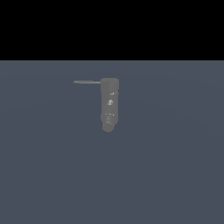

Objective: Turn on the faucet by rotating a designated handle.

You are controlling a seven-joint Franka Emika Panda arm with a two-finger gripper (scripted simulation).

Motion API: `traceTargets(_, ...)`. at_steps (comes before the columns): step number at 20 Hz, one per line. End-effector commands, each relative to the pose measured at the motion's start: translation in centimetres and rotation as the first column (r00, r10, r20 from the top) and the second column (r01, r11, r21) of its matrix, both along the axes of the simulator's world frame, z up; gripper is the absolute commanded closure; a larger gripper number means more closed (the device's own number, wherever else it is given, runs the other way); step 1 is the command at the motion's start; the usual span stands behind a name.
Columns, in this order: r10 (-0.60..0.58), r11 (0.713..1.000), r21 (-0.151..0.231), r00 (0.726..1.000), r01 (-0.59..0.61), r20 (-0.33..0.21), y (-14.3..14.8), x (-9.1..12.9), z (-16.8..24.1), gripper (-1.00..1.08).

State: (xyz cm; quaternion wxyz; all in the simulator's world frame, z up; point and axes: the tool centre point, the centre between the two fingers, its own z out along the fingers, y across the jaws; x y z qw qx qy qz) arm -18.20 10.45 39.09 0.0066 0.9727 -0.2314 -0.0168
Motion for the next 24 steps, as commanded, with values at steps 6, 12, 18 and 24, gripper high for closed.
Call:
traceTargets(6, -0.149, 0.989, 0.003, 0.989, 0.149, 0.004, 2.6, 3.4, -2.7, 1.08)
traceTargets(12, -0.262, 0.965, 0.004, 0.965, 0.262, 0.007, 4.2, 6.4, -4.7, 1.08)
traceTargets(18, -0.369, 0.93, 0.006, 0.929, 0.369, 0.01, 5.4, 9.4, -6.6, 1.08)
traceTargets(24, -0.469, 0.883, 0.006, 0.883, 0.469, 0.013, 6.2, 12.6, -8.6, 1.08)
